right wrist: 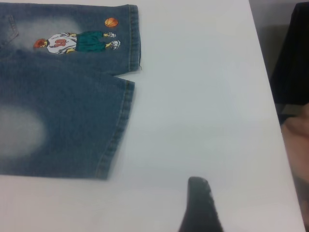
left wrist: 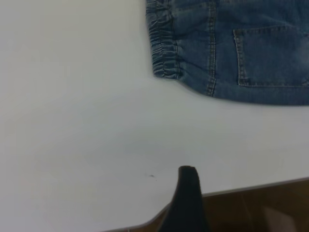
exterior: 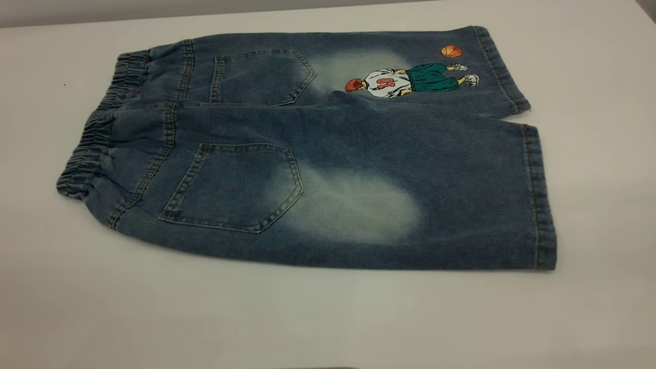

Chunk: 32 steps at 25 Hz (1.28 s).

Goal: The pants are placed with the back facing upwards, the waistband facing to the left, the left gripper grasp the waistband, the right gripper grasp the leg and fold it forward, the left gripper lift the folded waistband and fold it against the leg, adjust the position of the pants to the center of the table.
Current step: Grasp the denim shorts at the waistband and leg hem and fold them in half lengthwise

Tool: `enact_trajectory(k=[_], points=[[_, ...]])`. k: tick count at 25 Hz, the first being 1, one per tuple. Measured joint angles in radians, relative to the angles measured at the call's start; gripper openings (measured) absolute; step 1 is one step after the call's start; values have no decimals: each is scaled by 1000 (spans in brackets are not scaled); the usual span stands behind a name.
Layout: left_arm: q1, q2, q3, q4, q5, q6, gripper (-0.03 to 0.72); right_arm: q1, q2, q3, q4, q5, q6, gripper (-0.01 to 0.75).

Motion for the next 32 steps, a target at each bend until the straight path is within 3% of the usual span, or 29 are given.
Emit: enact_trajectory(k=[32], points=[[0, 0, 0, 0, 0, -39, 570, 0, 0, 0, 5, -5, 8, 435]])
